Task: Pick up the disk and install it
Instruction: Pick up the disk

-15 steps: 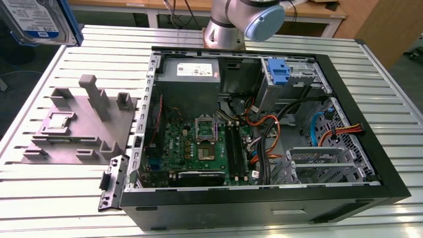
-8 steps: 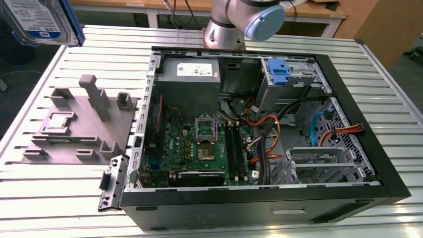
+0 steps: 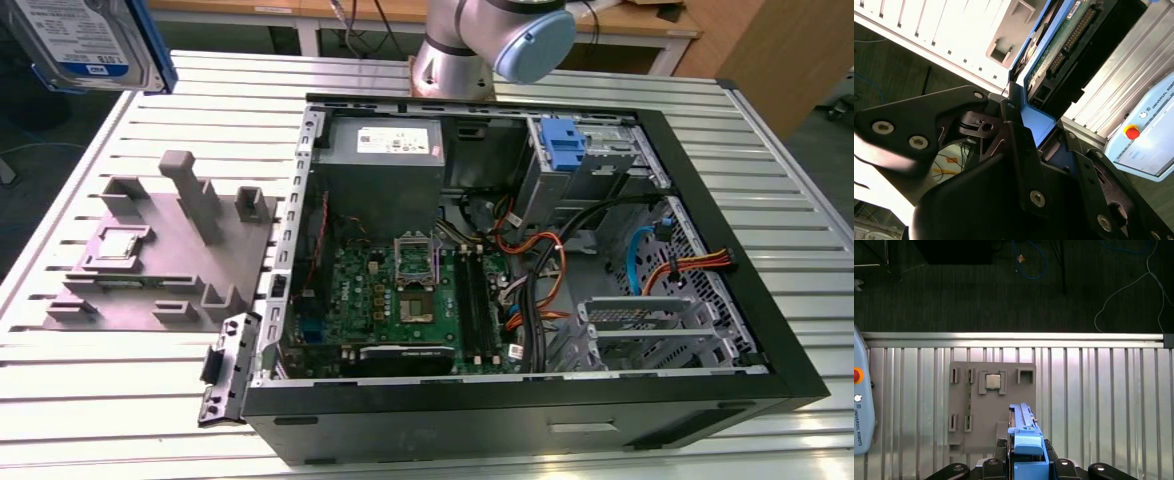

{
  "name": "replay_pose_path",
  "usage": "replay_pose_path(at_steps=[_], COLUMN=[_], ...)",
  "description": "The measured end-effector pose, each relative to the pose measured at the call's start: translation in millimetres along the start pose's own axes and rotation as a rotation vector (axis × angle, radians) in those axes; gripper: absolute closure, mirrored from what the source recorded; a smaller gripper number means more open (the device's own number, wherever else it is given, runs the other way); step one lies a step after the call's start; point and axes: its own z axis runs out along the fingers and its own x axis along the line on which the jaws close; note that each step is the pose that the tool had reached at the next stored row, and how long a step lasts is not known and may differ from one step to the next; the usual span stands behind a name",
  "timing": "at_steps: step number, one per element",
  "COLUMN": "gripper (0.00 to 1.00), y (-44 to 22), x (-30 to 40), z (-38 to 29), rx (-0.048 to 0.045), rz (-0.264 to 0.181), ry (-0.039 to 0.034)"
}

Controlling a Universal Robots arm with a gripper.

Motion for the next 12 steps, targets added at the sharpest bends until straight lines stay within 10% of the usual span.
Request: replay_pose_path(at_steps=[12], gripper=[0.63], y=[-2.6], x=[0.0], z=[-0.1], rx=[0.0], rz=[0.0], ry=[0.0])
